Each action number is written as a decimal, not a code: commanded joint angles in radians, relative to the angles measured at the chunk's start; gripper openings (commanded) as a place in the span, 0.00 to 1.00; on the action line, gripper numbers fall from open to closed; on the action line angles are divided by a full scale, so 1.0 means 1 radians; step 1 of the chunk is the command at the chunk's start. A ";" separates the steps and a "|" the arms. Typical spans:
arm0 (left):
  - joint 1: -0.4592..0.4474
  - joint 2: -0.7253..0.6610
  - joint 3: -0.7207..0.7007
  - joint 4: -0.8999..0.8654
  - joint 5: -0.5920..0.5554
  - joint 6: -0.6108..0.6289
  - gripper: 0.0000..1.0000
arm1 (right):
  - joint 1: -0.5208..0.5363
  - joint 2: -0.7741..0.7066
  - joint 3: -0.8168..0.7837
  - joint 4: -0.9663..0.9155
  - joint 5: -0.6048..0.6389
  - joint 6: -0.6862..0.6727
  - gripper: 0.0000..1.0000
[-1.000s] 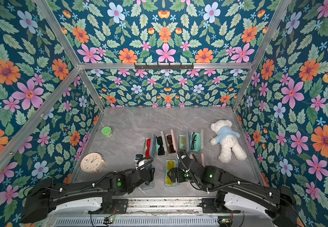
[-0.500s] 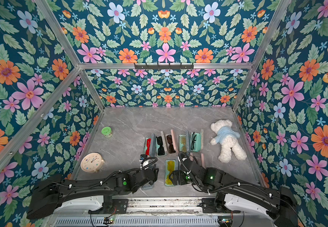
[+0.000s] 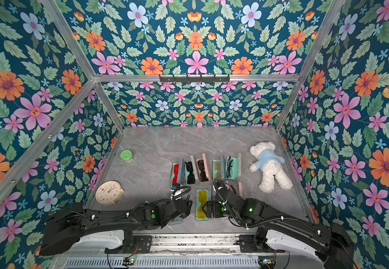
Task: Close the glasses case
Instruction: Move the glasses case to the center of the board.
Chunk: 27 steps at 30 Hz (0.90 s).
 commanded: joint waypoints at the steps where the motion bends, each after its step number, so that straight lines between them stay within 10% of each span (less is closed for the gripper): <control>1: 0.002 0.034 0.025 0.054 0.030 0.023 0.55 | -0.027 0.006 -0.013 0.028 -0.038 0.014 0.90; 27: 0.086 0.231 0.095 0.108 0.175 0.070 0.32 | -0.071 0.005 -0.040 0.038 -0.070 0.001 0.83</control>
